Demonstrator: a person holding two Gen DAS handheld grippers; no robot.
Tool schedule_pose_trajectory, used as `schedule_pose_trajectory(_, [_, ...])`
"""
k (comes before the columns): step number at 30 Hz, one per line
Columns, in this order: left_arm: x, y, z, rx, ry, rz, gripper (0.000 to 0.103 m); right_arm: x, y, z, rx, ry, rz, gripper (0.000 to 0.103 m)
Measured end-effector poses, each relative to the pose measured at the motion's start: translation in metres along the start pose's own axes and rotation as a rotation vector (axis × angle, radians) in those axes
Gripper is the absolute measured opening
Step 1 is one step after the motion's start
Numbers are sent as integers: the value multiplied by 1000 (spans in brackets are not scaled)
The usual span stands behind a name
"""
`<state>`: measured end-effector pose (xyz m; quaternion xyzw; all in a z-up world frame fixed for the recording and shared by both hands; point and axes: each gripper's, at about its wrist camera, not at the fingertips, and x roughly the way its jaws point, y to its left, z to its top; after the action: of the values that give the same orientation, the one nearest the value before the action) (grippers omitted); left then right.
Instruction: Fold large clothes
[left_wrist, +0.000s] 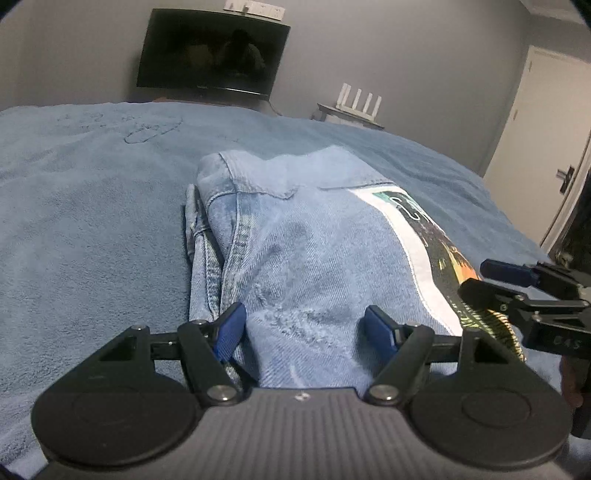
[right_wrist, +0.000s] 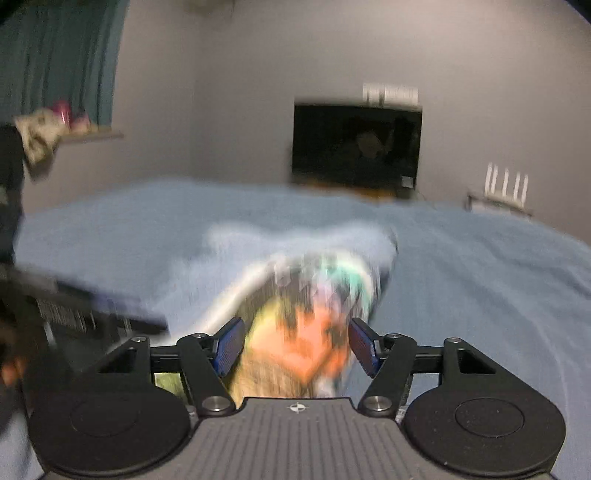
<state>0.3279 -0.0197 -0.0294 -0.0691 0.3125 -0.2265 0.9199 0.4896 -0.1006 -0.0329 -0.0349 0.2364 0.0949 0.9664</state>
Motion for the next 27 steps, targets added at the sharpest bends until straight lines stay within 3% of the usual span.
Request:
schedule_pose_trajectory(2, [1,-4,-2,23,-9,11,72,7,-13,-6,120,11,-4,78])
schedule_pose_trajectory(5, [-6,-7,-1,45,-11,30,72,10,-25,-13,247,22,12,84])
schedule_pose_trajectory(7, [-19,-8,-3,89,-31,43,74,5,-24,-20,226,3,4,84])
schedule_pose_trajectory(9, [-35,-5,-6,123,-78,139,77,0,-23,-25,226,-7,-10,84])
schedule_pose_trajectory(10, [-41,1,-6,113,-89,150,77,0,-24,-26,238,-10,-7,84])
schedule_pose_trajectory(13, [-40,21,-6,38,-31,114,77,-4,-23,-33,263,-12,-6,86])
schedule_pose_trajectory(18, [-19,24,-24,80,49,166,79,-8,-15,-36,244,-11,-23,89])
schedule_pose_trajectory(24, [-20,35,-30,5,58,180,87,-7,-4,-39,212,-17,-61,90])
schedule_pose_trajectory(27, [-30,30,-30,13,-2,191,87,-26,6,-34,184,-16,-105,85])
